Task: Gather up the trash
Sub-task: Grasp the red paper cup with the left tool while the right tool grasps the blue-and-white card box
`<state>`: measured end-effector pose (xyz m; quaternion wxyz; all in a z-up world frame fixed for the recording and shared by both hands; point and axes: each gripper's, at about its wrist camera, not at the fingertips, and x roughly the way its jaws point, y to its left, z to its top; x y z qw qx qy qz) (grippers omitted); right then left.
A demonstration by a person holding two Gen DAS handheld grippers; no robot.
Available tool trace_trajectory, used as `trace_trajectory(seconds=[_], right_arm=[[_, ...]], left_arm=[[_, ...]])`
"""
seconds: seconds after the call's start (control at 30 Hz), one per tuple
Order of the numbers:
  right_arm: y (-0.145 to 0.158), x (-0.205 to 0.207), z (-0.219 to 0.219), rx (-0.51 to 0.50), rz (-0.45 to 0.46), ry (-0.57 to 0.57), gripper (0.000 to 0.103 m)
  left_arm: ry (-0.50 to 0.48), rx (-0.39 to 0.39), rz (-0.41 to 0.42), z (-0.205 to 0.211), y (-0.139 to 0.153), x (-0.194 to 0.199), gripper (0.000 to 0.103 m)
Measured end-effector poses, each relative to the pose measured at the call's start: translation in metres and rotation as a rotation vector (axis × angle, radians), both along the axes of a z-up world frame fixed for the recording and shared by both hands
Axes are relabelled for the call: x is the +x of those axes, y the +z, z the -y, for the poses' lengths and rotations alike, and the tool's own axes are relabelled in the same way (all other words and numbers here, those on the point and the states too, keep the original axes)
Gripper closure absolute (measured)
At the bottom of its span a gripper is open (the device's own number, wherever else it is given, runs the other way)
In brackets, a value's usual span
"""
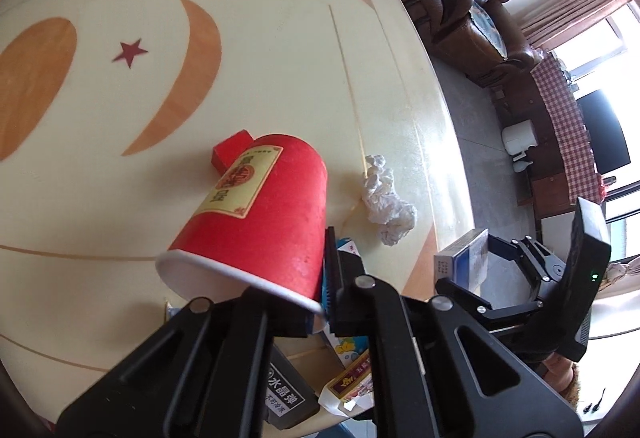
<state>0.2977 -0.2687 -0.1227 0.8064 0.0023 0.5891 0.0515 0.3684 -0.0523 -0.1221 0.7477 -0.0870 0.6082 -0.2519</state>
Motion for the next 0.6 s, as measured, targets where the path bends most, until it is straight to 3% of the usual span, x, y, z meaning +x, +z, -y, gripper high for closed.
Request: trace_trajectory(seconds=[0.23, 0.6], right_arm=[[0.019, -0.007, -0.008, 0.004, 0.036, 0.007, 0.017], [0.061, -0.036, -0.021, -0.001, 0.1, 0.02, 0.017]], left_arm=[[-0.006, 0.018, 0.059, -0.004, 0.025, -0.014, 0.097], [-0.014, 0.058, 0.191, -0.015, 0.078, -0.067, 0.097]])
